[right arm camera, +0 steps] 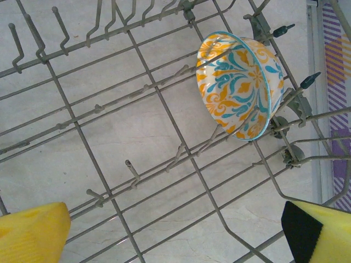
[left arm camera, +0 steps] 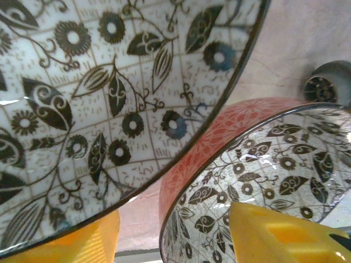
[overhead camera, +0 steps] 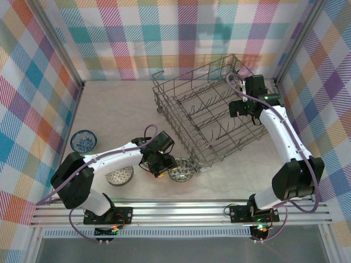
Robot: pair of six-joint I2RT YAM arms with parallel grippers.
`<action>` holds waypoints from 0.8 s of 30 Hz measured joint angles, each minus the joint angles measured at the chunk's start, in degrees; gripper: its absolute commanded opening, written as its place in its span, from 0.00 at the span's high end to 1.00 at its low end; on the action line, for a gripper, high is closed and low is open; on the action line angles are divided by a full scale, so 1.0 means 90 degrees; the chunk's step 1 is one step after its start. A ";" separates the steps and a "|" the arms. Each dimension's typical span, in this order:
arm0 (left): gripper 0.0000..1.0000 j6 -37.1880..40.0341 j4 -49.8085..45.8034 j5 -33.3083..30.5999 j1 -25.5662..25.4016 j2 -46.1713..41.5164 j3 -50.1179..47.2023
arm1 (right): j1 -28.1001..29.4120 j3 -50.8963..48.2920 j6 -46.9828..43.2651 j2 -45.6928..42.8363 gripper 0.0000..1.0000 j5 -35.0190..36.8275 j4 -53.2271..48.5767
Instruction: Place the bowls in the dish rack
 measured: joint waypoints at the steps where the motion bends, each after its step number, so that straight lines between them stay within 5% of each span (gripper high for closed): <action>1: 0.50 0.0022 0.0000 0.0005 -0.0024 0.0056 0.0005 | 0.0000 -0.0007 -0.0010 0.0000 0.01 0.0000 0.0002; 24: 0.80 0.0495 -0.0056 -0.0114 -0.0236 0.0588 0.0277 | -0.0002 -0.0160 -0.0097 0.0002 0.00 -0.0019 0.0044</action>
